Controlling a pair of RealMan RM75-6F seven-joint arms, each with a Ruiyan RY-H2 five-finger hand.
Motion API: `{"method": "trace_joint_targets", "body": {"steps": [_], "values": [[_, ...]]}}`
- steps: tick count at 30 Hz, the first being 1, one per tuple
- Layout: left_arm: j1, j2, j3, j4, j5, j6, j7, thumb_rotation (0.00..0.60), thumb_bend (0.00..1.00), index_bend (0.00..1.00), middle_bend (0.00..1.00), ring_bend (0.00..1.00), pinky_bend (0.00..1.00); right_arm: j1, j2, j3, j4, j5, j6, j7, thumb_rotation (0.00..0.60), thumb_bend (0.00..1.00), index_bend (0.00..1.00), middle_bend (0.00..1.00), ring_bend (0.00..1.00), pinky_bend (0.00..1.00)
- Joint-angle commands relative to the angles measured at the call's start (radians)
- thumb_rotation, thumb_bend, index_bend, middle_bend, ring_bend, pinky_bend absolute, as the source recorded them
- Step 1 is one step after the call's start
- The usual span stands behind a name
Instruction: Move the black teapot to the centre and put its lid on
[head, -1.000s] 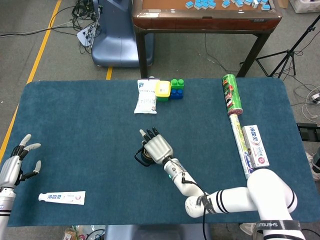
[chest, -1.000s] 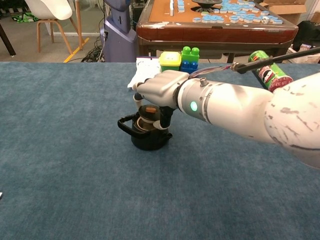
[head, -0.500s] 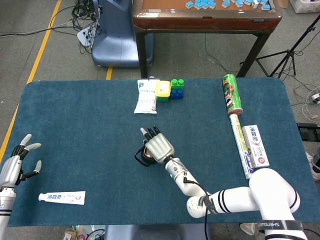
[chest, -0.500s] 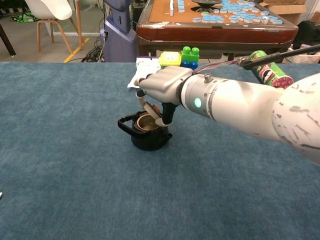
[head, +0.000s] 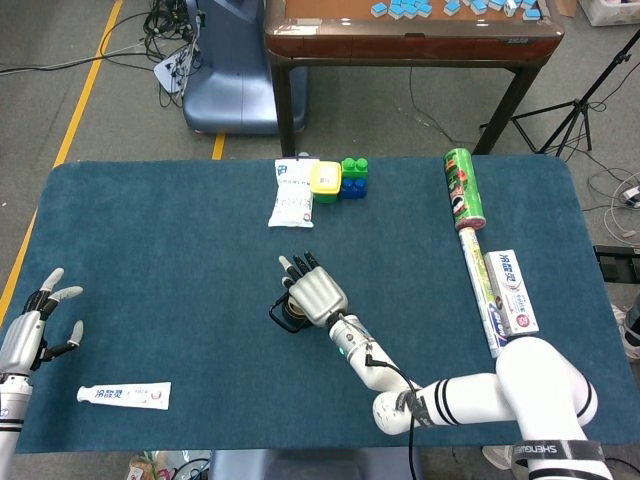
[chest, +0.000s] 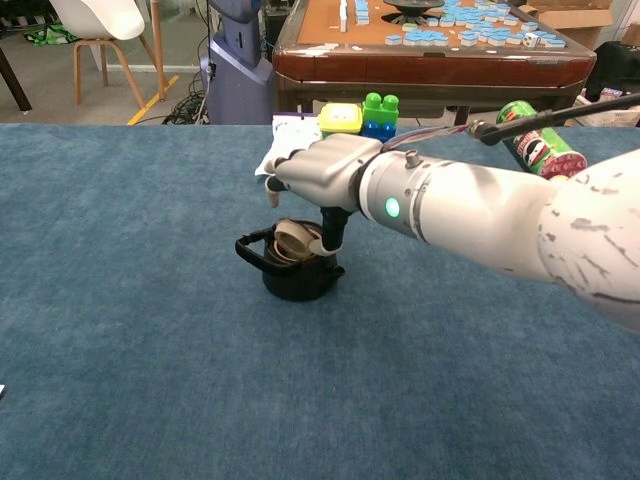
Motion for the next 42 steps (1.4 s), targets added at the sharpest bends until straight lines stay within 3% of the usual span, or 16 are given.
{"method": "trace_joint_targets", "body": {"steps": [1,16,24,42], "values": [[-0.001,0.000,0.000,0.001,-0.001,-0.002,0.001,0.600,0.44,0.23,0.00,0.00,0.00,-0.005,0.008,0.003,-0.009,-0.012,0.005,0.012,0.600,0.34,0.20,0.00,0.00,0.00],[-0.007,-0.002,-0.002,-0.015,-0.004,-0.009,0.031,0.600,0.44,0.23,0.00,0.00,0.00,-0.044,0.100,0.009,-0.164,-0.069,0.060,0.051,0.600,0.34,0.20,0.00,0.00,0.00],[-0.010,-0.004,-0.003,-0.018,-0.011,-0.018,0.040,0.600,0.44,0.23,0.00,0.00,0.00,-0.072,0.133,-0.047,-0.242,-0.085,0.085,0.028,0.600,0.34,0.20,0.00,0.00,0.00],[-0.014,-0.005,-0.003,-0.029,-0.012,-0.023,0.060,0.600,0.44,0.23,0.00,0.00,0.00,-0.114,0.157,-0.117,-0.326,-0.102,0.131,-0.018,0.600,0.34,0.20,0.00,0.00,0.00]]}}
